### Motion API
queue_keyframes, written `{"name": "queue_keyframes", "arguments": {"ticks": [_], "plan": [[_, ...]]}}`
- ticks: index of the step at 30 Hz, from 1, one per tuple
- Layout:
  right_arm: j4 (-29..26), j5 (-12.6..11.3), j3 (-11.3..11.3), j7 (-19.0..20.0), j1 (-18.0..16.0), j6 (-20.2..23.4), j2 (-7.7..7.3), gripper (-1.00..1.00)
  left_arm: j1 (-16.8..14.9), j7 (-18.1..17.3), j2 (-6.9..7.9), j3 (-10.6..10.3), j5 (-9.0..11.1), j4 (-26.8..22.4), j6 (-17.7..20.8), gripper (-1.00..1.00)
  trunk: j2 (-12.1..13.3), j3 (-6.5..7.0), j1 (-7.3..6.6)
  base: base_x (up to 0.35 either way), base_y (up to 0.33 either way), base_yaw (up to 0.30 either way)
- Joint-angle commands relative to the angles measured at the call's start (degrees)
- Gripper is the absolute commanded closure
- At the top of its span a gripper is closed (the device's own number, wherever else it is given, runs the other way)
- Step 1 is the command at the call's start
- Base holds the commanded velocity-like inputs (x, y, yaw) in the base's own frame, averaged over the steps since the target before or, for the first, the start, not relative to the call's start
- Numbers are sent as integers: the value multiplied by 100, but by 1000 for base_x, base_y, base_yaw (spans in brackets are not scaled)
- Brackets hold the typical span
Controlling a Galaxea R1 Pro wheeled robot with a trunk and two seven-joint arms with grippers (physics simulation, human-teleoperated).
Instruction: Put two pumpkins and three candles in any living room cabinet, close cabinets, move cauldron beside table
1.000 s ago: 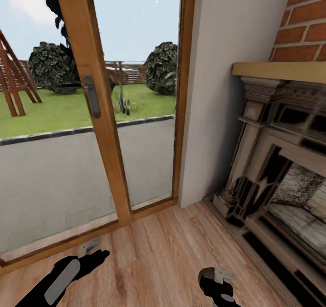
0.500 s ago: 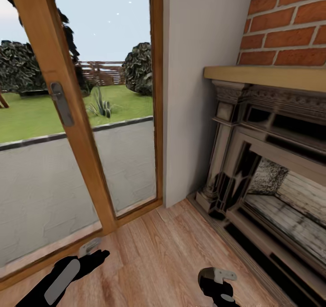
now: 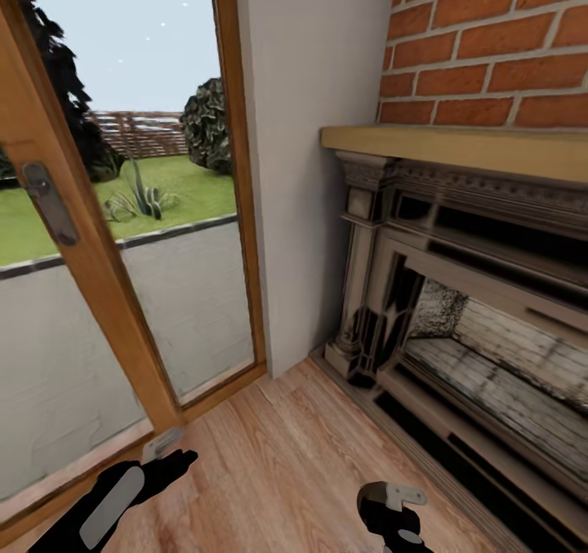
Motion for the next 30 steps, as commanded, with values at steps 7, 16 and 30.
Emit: {"name": "queue_keyframes", "arguments": {"ticks": [7,16,30], "plan": [[3,-56,49,-19,-6,-27,4,100,-2,56,17,-14,65,34,-1,-100,278,142,-154,-78,0,-279],[3,-56,50,-13,-6,-27,9,100,-2,56,9,-13,74,108,-9,-100,639,332,-352,-23,0,-279],[3,-56,50,-19,-6,-27,5,100,-2,56,8,-21,76,110,-141,-100,1201,629,-660,-142,0,-279]]}}
